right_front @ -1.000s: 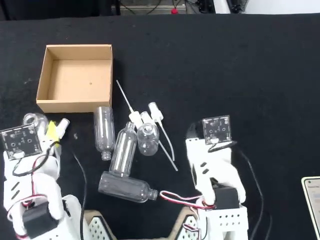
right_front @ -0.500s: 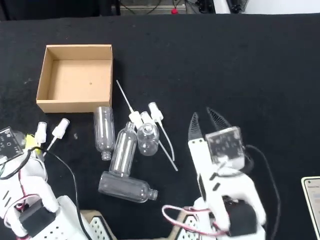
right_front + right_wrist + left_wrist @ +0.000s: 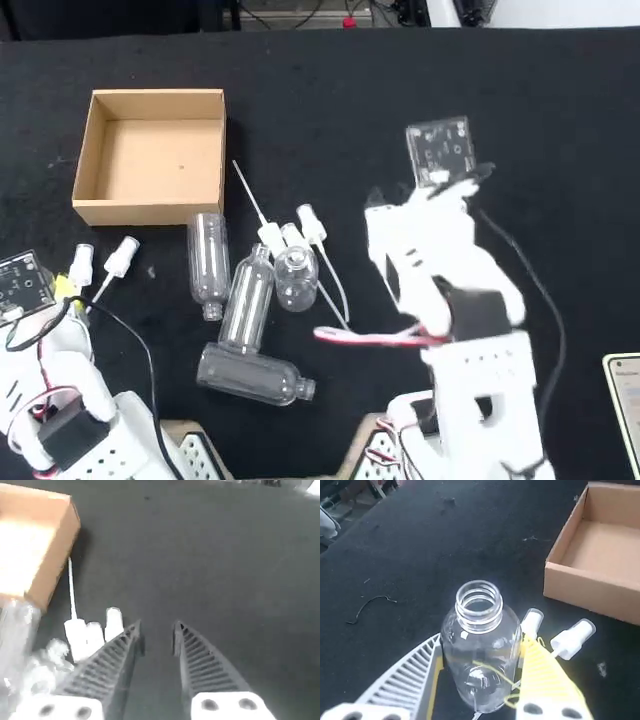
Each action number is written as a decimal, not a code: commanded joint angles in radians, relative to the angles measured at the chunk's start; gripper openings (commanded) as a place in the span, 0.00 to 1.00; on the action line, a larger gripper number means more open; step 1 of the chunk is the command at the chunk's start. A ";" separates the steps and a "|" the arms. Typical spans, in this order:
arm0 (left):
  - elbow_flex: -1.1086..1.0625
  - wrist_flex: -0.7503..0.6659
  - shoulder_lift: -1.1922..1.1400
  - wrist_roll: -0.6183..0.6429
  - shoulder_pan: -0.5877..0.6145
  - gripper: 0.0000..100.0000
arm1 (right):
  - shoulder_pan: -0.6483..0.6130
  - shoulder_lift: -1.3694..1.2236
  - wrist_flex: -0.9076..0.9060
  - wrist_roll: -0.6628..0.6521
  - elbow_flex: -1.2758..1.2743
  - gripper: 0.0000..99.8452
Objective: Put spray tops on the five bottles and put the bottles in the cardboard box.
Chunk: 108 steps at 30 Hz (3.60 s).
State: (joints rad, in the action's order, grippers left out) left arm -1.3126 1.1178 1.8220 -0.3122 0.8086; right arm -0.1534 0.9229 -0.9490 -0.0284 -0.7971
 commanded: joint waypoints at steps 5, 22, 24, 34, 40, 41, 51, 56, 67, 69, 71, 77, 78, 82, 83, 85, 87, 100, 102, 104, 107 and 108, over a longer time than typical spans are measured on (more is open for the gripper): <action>0.007 -0.002 0.002 -0.003 0.001 0.11 | -0.132 -0.255 -0.025 -0.023 0.188 0.11; 0.007 0.003 0.002 -0.003 0.001 0.11 | -0.290 -0.915 -0.255 0.081 0.719 0.20; 0.005 0.003 0.002 -0.003 0.001 0.11 | -0.292 -0.977 -0.282 0.081 0.762 0.20; 0.005 0.003 0.002 -0.003 0.001 0.11 | -0.293 -1.287 -0.442 0.074 1.040 0.26; 0.005 0.003 0.002 -0.003 0.001 0.11 | -0.288 -1.448 -0.559 0.072 1.208 0.23; 0.005 0.003 0.002 -0.003 0.001 0.11 | -0.288 -1.468 -0.575 0.071 1.228 0.23; 0.007 0.037 0.002 -0.003 0.001 0.11 | -0.238 -1.550 -0.571 -0.005 1.262 0.23; 0.016 0.037 0.002 -0.003 0.001 0.11 | -0.192 -1.552 -0.545 -0.077 1.227 0.23; 0.010 0.037 0.002 -0.003 0.001 0.11 | -0.210 -1.524 -0.428 -0.103 1.095 0.23; 0.010 0.037 0.002 -0.003 0.001 0.11 | -0.227 -1.492 -0.427 -0.095 1.084 0.23; 0.012 0.037 0.002 -0.003 0.001 0.11 | -0.232 -1.468 -0.420 -0.084 1.072 0.22; 0.015 0.037 0.002 -0.003 0.001 0.11 | -0.187 -1.446 -0.341 -0.091 1.017 0.08; 0.015 0.037 0.002 -0.003 0.001 0.11 | -0.170 -1.432 -0.334 -0.091 1.009 0.07; 0.015 0.037 0.002 -0.003 0.001 0.11 | -0.094 -1.325 -0.356 -0.089 0.997 0.02; 0.015 0.037 0.002 -0.003 0.001 0.11 | -0.071 -1.291 -0.374 -0.091 0.997 0.01; 0.016 0.037 0.002 -0.003 0.001 0.11 | -0.025 -1.231 -0.416 -0.091 0.997 0.01; 0.016 0.037 0.002 -0.003 0.001 0.11 | 0.031 -1.193 -0.459 -0.091 0.989 0.02; 0.013 -0.147 0.000 -0.003 -0.346 0.11 | 0.304 -0.940 -0.219 -0.166 0.532 0.01; 0.018 -0.153 0.000 -0.003 -0.417 0.11 | 0.302 -0.839 -0.209 -0.164 0.475 0.01; 0.018 -0.152 0.000 -0.003 -0.478 0.11 | 0.302 -0.737 -0.206 -0.135 0.438 0.01; 0.018 -0.147 0.000 -0.003 -0.518 0.11 | 0.301 -0.604 -0.209 -0.107 0.407 0.02; 0.018 -0.146 0.000 -0.003 -0.516 0.11 | 0.299 -0.568 -0.210 -0.107 0.400 0.02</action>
State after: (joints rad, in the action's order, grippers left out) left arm -1.3188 0.9920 1.8236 -0.3122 0.3360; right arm 0.1335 0.2048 -1.1792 -0.1527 -0.3920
